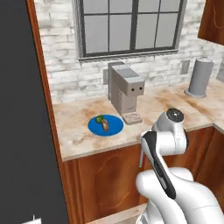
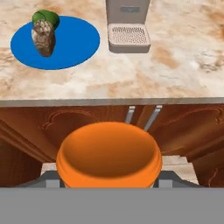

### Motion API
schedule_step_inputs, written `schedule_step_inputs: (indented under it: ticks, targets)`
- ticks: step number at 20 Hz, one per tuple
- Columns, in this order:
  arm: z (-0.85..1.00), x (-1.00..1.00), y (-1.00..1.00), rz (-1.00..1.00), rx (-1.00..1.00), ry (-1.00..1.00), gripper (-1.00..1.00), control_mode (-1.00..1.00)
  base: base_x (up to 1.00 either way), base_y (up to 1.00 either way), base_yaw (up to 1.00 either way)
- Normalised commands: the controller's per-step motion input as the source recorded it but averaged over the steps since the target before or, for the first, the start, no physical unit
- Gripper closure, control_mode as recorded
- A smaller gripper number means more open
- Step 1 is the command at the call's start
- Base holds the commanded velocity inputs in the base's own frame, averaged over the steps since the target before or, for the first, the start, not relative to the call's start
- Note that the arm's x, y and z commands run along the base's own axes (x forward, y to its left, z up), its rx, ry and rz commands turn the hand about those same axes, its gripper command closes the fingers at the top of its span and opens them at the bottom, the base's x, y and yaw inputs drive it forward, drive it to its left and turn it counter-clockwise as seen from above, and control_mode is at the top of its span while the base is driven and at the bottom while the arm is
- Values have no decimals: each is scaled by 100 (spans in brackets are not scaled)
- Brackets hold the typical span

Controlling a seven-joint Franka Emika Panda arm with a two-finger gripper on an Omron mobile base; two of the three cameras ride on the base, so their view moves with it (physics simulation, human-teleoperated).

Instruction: Pick the avocado and bread from the counter and place them on the plate. Then pick the jam from the cabinet and place it next to the plate. Lastly close the cabinet door.

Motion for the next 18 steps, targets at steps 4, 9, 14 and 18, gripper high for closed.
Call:
schedule_step_inputs:
  ticks: [4, 9, 14, 18]
  targets:
    - [0, 0, 0, 0, 0, 0, 100, 100, -6, 0, 54]
    - [0, 0, 0, 0, 0, 0, 100, 100, 0, -2, 45]
    - [0, 0, 0, 0, 0, 0, 100, 100, 0, -10, 25]
    - [0, 0, 0, 0, 0, 0, 100, 100, 0, -19, 16]
